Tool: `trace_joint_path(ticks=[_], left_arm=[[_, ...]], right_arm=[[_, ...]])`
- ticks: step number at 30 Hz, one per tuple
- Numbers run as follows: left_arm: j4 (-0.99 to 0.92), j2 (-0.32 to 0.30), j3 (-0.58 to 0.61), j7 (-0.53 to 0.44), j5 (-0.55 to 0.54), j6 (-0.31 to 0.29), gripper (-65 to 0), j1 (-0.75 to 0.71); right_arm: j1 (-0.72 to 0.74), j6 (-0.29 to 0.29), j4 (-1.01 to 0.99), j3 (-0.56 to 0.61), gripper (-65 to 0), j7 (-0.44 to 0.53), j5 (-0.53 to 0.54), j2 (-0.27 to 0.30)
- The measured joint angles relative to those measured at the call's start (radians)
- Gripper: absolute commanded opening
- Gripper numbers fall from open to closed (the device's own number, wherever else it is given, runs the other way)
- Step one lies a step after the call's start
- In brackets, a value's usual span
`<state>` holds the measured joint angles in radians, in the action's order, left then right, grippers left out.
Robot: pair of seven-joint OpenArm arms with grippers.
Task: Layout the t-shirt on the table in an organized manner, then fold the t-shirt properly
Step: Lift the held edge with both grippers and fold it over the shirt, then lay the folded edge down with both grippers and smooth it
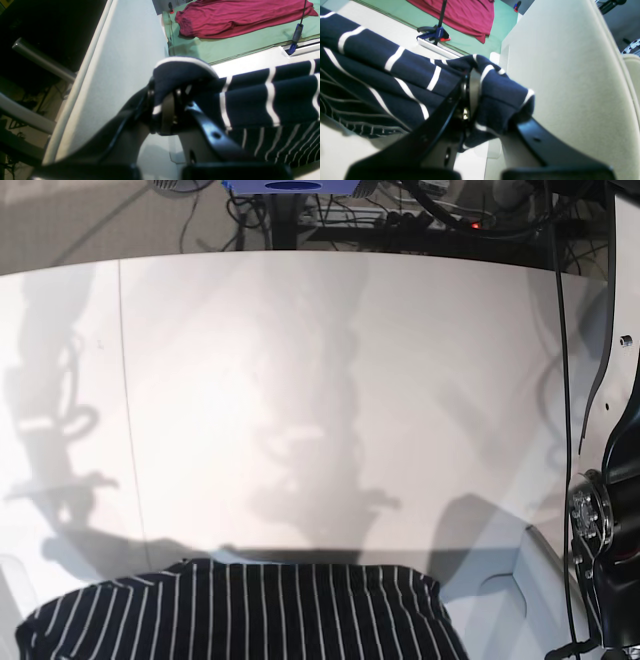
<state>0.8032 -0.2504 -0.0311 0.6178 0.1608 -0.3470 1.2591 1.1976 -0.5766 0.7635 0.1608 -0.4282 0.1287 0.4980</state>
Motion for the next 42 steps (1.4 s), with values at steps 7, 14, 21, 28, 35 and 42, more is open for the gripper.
trace_joint_path(ticks=[7,14,21,28,35,42], left_arm=[[-0.020,0.018,0.000,-0.023,0.018,0.007,-65.0,0.001],[-0.027,0.002,0.003,-0.017,0.014,0.005,-65.0,-0.002],[0.077,-0.021,0.006,0.056,-0.012,-0.008,-65.0,-0.077],[0.354,-0.033,0.005,0.226,-0.021,-0.085,-65.0,-0.337],[0.665,-0.069,0.002,0.339,-0.058,-0.105,-65.0,-0.603],[0.944,-0.089,-0.109,0.476,-0.142,-0.100,-65.0,-0.895]], right_arm=[[0.005,0.011,0.000,0.000,-65.0,0.018,-0.007,-0.022],[-0.018,0.010,0.000,0.000,-65.0,0.016,-0.003,-0.018],[-0.111,0.000,0.009,0.000,-65.0,-0.055,0.015,0.000],[-0.207,-0.008,0.010,-0.055,-65.0,-0.117,0.026,0.015],[-0.408,-0.014,0.253,-0.260,-65.0,-0.299,0.044,0.018],[-0.703,-0.008,0.524,-0.416,-65.0,-0.433,0.052,-0.046]])
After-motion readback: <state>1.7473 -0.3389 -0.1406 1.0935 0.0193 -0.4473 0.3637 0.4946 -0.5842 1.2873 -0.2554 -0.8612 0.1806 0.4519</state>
